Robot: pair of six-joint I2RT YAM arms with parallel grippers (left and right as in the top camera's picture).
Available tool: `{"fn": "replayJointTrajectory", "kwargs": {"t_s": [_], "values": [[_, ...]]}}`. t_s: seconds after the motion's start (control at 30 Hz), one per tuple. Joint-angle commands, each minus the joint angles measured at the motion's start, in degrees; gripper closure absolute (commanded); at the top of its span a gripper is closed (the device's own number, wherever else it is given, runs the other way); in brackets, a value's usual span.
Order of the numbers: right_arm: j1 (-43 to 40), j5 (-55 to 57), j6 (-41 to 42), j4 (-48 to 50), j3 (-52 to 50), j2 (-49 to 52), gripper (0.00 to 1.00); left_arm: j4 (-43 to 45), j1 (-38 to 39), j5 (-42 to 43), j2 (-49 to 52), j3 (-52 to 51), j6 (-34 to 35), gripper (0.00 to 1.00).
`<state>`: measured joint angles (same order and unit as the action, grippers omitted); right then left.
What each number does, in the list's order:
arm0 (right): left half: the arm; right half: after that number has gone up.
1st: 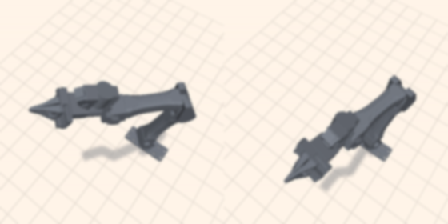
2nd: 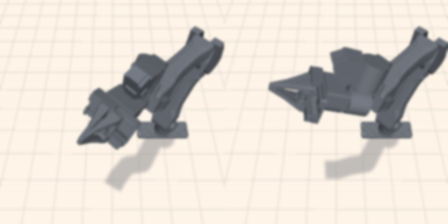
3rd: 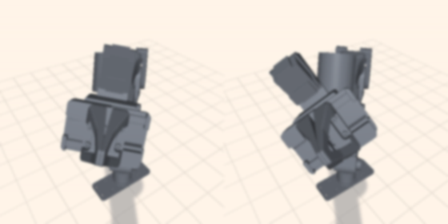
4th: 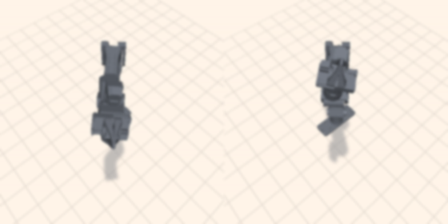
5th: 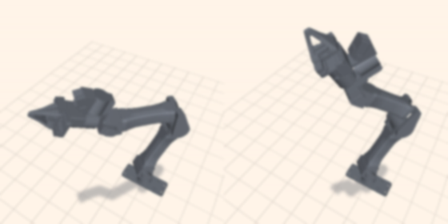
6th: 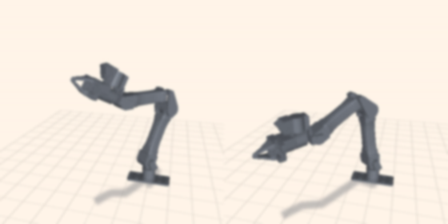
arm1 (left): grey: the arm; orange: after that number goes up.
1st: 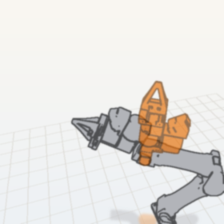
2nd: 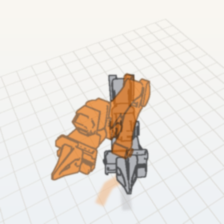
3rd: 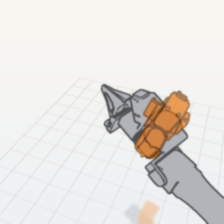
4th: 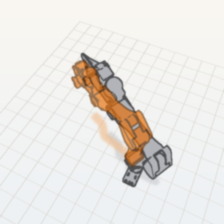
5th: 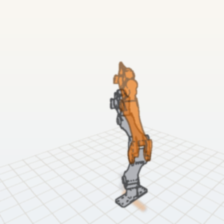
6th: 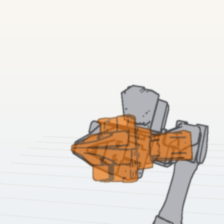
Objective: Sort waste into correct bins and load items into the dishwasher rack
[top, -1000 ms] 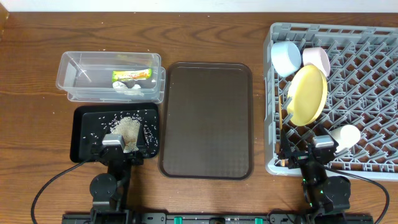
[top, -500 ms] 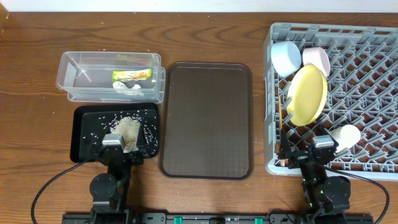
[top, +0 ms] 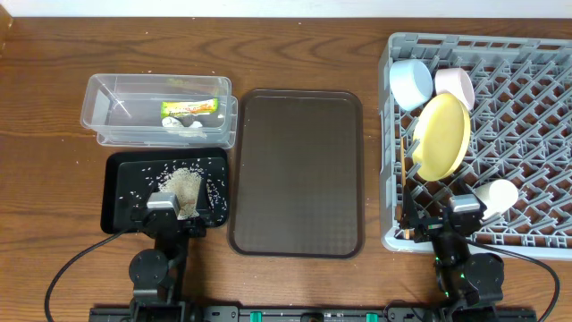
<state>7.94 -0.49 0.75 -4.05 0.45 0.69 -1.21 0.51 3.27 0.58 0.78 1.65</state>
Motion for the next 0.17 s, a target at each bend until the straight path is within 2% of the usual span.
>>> {"fn": "replayJointTrajectory", "kwargs": {"t_s": [0.0, 0.13], "values": [[-0.9, -0.4, -0.8, -0.2, -0.1, -0.3, 0.01, -2.5, -0.2, 0.7, -0.3, -0.5, -0.1, 0.05], [-0.9, -0.4, -0.8, -0.2, -0.1, -0.3, 0.01, -2.5, -0.2, 0.7, -0.3, -0.5, -0.1, 0.05]]}}
